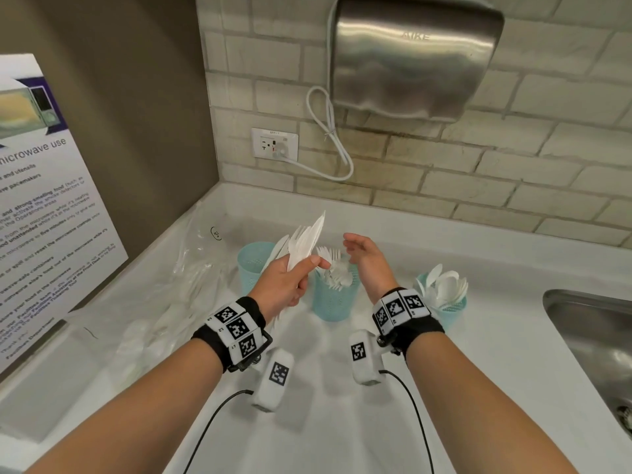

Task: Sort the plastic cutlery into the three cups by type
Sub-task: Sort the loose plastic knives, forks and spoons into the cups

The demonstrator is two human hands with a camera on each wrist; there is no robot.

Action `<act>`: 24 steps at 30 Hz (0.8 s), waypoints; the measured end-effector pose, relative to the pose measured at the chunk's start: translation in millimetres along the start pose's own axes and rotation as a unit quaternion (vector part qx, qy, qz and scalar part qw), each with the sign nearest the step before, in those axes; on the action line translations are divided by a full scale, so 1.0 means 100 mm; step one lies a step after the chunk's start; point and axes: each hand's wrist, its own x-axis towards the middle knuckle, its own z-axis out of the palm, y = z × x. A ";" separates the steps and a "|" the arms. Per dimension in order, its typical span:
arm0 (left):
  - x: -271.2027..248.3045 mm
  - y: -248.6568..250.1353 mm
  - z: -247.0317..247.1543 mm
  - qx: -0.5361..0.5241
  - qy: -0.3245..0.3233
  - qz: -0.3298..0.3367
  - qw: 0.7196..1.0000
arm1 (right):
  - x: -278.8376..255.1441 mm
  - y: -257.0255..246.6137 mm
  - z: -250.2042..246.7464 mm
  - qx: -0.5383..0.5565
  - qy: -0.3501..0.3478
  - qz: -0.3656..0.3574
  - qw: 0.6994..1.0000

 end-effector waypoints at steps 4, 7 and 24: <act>0.02 -0.02 0.03 0.023 0.003 0.013 1.000 | -0.14 -0.27 0.03 0.028 0.001 -0.061 0.998; 0.04 -0.05 0.06 0.031 0.003 0.019 0.999 | -0.31 -0.44 0.12 0.054 -0.062 -0.071 0.994; 0.02 -0.08 0.09 -0.002 0.028 0.052 0.998 | -0.40 -0.38 0.23 0.072 -0.045 -0.058 0.995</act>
